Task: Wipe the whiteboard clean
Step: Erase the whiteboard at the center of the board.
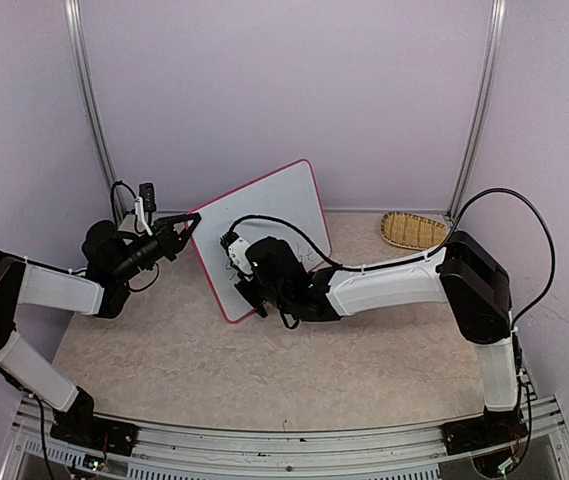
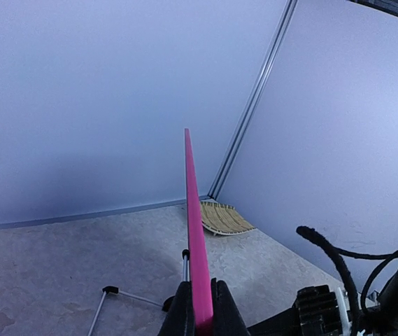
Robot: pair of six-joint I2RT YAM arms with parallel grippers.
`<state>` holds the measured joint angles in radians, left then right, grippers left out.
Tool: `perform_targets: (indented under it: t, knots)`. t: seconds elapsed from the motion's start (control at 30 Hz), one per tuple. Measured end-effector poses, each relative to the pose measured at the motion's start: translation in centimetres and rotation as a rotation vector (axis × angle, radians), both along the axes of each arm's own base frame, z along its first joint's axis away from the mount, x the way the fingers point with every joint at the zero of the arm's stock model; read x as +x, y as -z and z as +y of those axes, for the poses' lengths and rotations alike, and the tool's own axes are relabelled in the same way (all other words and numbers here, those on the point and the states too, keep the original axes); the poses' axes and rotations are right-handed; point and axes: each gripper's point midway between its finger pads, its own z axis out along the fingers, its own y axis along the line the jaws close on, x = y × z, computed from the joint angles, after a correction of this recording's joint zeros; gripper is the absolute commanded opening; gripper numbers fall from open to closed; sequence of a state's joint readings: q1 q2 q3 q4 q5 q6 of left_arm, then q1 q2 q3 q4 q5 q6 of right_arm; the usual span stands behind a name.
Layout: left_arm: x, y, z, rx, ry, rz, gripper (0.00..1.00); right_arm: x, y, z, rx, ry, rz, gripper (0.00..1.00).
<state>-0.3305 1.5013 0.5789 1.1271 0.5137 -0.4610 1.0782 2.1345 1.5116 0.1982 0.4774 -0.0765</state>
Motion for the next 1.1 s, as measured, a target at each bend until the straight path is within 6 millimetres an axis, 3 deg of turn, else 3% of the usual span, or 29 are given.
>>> perform_targets:
  t: [0.37, 0.63, 0.77, 1.1]
  knots:
    - [0.0, 0.0, 0.0, 0.001, 0.002, 0.001, 0.0, 0.8, -4.7, 1.5, 0.051, -0.018, -0.083, 0.18]
    - [-0.1, 0.0, -0.1, 0.003, 0.005, -0.002, 0.0, 0.8, -5.3, 1.8, 0.071, -0.028, -0.089, 0.17]
    - [-0.1, 0.0, -0.1, 0.003, 0.005, -0.002, 0.0, 0.7, -4.8, 1.8, 0.092, -0.029, -0.081, 0.17]
    - [-0.1, 0.0, -0.1, 0.004, 0.005, -0.002, 0.0, -1.1, 1.0, 0.5, 0.052, -0.034, 0.007, 0.17]
